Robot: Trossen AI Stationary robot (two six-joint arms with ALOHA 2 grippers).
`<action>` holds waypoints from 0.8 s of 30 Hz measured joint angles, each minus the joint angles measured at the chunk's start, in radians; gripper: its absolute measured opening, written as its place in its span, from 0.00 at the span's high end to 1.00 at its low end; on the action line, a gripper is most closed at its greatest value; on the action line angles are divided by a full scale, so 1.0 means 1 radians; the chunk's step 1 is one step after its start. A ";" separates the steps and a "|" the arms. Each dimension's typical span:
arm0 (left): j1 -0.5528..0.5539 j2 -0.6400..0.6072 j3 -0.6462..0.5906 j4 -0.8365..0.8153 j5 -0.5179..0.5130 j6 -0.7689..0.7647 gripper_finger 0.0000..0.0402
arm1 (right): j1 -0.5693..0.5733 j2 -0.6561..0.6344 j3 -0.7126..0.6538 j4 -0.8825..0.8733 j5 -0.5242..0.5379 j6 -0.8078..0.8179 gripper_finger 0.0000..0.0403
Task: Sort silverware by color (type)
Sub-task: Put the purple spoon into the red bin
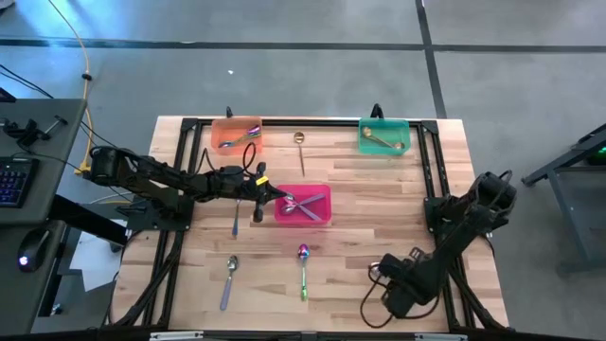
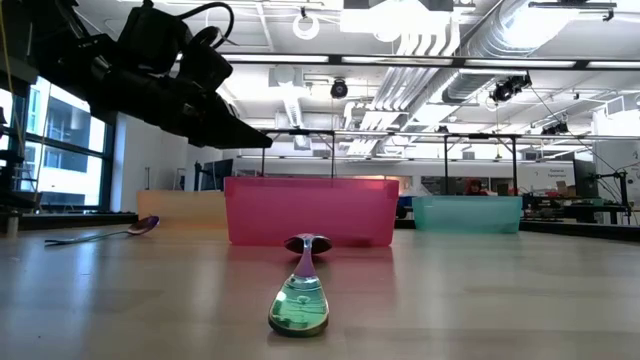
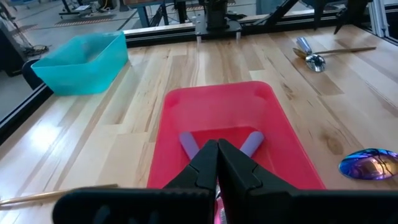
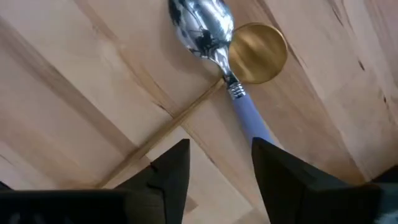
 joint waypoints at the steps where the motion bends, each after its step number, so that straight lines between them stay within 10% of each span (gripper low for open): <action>1: 0.000 0.000 0.000 0.000 0.000 0.000 1.00 | 0.009 0.000 -0.009 0.008 0.009 -0.002 0.61; 24: -0.002 0.000 0.000 -0.001 -0.001 -0.056 1.00 | 0.038 -0.007 -0.244 0.252 0.006 -0.128 0.76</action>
